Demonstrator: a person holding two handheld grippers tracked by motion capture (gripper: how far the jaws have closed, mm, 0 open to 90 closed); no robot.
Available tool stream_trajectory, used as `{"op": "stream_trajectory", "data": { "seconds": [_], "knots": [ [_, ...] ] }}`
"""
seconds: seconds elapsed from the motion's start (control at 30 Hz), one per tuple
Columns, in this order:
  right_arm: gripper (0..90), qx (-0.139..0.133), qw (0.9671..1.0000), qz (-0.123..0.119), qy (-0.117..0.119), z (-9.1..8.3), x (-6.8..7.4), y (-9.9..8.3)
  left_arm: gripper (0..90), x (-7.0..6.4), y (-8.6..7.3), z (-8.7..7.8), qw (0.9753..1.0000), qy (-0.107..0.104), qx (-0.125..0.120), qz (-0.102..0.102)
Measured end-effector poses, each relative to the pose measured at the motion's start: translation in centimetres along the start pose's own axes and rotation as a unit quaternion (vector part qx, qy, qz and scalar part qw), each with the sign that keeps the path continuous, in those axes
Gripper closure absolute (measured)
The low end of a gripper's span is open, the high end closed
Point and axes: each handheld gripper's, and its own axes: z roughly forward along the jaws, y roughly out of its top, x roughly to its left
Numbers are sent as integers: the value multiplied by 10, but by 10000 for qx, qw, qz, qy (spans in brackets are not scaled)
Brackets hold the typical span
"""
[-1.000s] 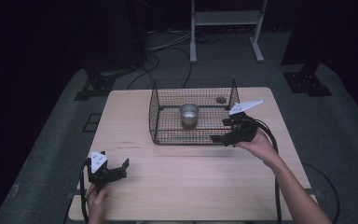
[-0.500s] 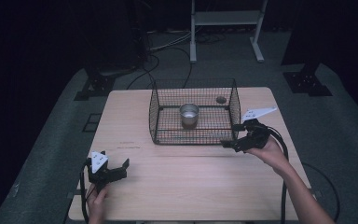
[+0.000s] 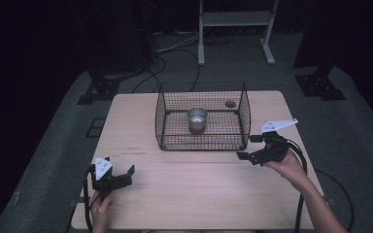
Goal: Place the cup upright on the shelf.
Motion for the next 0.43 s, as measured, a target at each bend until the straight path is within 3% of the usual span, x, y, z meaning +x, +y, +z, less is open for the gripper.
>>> {"op": "stream_trajectory", "data": {
  "seconds": [0.23, 0.43],
  "knots": [
    [89, 4, 9999, -20, -117, -4, -1, -17, 0, 0, 0, 0, 10000, -3, 35, 2],
    [88, -108, 9996, -112, -226, -4, 12, -33, 0, 0, 0, 0, 10000, 3, 8, -13]
  ]
}}
